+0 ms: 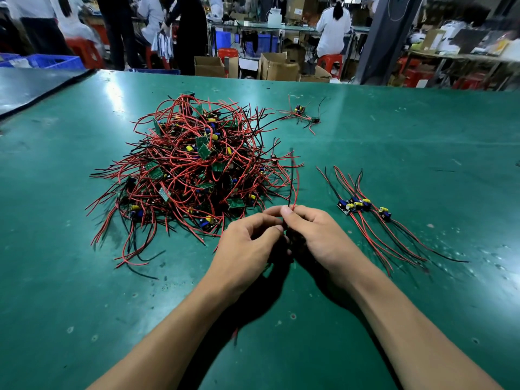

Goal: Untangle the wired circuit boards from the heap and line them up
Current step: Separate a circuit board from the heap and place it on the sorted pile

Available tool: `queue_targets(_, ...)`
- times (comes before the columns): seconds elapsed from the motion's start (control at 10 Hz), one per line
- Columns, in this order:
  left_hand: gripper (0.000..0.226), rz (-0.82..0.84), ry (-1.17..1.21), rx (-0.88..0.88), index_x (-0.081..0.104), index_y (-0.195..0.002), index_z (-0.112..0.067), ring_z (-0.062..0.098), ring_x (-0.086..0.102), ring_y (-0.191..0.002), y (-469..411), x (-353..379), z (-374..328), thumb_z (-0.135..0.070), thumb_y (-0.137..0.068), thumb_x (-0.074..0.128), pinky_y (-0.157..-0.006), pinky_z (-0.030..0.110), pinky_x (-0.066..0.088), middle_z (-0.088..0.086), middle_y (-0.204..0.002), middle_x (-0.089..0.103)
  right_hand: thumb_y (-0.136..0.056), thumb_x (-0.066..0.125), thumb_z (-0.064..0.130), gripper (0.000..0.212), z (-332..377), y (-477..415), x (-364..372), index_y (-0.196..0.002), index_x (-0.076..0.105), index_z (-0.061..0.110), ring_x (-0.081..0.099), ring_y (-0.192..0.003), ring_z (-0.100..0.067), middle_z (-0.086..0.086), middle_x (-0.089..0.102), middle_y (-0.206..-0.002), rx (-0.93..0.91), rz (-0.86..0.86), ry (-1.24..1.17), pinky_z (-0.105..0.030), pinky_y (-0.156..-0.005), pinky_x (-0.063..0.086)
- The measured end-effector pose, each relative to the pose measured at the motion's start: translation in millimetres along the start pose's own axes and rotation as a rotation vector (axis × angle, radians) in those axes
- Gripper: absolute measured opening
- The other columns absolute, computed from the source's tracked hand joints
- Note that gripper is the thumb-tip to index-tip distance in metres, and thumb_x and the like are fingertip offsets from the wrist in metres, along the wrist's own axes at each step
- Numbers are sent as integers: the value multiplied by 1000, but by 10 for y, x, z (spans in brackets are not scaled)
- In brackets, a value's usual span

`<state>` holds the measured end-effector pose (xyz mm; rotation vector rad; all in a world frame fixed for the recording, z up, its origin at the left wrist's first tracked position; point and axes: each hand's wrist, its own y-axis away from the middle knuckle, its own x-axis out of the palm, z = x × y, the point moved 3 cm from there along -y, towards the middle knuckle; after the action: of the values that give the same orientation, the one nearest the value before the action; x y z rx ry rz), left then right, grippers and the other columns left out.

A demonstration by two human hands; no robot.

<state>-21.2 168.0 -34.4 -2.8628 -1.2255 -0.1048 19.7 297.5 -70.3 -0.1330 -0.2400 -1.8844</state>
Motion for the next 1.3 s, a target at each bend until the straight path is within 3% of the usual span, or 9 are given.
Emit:
queue_targets(0.1, 55, -38, -48, -10, 73, -56, -32, 14, 62, -71, 14, -11, -51, 3, -94, 55, -86, 46, 51, -12, -62, 68, -104, 51, 21, 27, 3, -2, -12, -107, 72, 5, 64, -64, -11, -7, 72, -83, -17, -13, 98, -22, -58, 51)
queue_targets(0.3, 27, -108, -76, 5, 64, -72, -20, 31, 59, -84, -22, -48, 32, -2, -92, 60, -92, 63, 48, 7, -77, 64, -92, 70, 24, 17, 63, 38, -77, -90, 76, 8, 59, -58, -8, -1, 67, -72, -55, -93, 149, -18, -51, 49)
queue_targets(0.5, 16, -142, -56, -35, 66, -77, -14, 30, 61, -82, -46, -54, 64, -5, -90, 64, -91, 61, 51, 11, -81, 66, -90, 73, 18, 20, 71, 61, -65, -86, 71, -2, 52, -42, -3, 6, 59, -56, -83, -116, 179, -13, -42, 42)
queue_targets(0.8, 13, -138, -38, -23, 67, -82, -6, 21, 64, -64, -116, -80, 147, -5, -93, 61, -75, 49, 57, 4, -70, 67, -98, 62, 21, 20, 17, 25, 5, -101, 73, 5, 53, -43, -8, 3, 58, -53, 13, -52, -108, -17, -42, 45)
queue_targets(0.9, 14, -140, -38, -16, 67, -80, -7, 15, 65, -59, -119, -90, 159, -5, -93, 60, -71, 43, 58, -1, -64, 68, -96, 63, 25, 19, -7, 2, -1, -98, 76, 11, 45, -45, -12, 4, 55, -53, 16, -77, -39, -17, -45, 39)
queue_targets(1.0, 25, -112, -60, -1, 71, -68, -18, 10, 65, -55, -122, -98, 159, -11, -91, 64, -71, 42, 57, -4, -60, 68, -91, 69, 19, 14, -18, -2, -7, -96, 77, 9, 56, -57, -21, -10, 66, -76, 0, -67, -24, -25, -54, 47)
queue_targets(1.1, 21, -75, -105, 3, 74, -63, -31, 8, 65, -56, -112, -84, 144, -26, -82, 66, -74, 44, 58, -7, -60, 69, -91, 69, 14, 14, -6, 12, -38, -98, 75, 4, 64, -58, -17, -11, 70, -78, 16, -30, -36, -24, -53, 53)
queue_targets(1.2, 14, -88, -133, -4, 74, -64, -35, 14, 66, -60, -120, -81, 166, -34, -73, 63, -76, 51, 59, -5, -61, 69, -92, 67, 12, 11, -1, -6, -65, -94, 77, 8, 60, -52, -13, -7, 68, -71, 46, -27, 39, -19, -45, 45)
queue_targets(1.3, 14, -129, -159, 1, 73, -70, -19, 30, 68, -67, -160, -95, 224, -27, -79, 67, -76, 57, 58, 5, -66, 69, -94, 67, 13, 13, -21, -52, -56, -87, 78, 12, 46, -46, -10, -2, 56, -59, 26, -91, 75, -18, -40, 35)
